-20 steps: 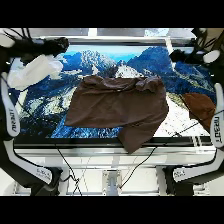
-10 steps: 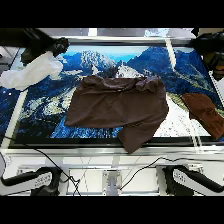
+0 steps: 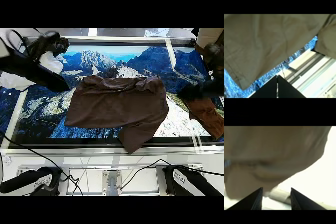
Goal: Fold the shirts.
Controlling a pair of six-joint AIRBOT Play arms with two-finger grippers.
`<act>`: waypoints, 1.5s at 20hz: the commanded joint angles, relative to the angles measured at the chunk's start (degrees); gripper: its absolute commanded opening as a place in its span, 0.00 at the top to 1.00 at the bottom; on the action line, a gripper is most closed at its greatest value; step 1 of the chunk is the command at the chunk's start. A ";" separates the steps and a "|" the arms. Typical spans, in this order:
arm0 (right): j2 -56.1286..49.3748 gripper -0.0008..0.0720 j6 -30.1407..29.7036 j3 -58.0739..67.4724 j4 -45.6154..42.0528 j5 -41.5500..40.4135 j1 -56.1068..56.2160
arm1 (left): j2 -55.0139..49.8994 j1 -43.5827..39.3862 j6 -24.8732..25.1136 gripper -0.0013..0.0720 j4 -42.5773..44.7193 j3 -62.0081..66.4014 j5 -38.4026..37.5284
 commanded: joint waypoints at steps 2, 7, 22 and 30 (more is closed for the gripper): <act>0.70 0.46 0.55 -26.34 9.60 -7.98 0.00 | 0.13 -0.37 -0.48 0.96 1.27 -6.97 8.63; 1.05 0.38 0.26 -44.63 24.20 -21.20 0.00 | 0.13 -0.37 -0.46 0.96 1.27 -6.97 9.66; 6.01 0.39 1.51 -26.99 7.89 -6.78 -8.61 | -4.33 -0.35 -0.52 0.56 5.81 -6.97 16.98; 15.37 0.38 5.73 -45.16 20.52 -12.09 -8.61 | -13.79 -0.37 -0.61 0.47 -1.40 -6.97 20.50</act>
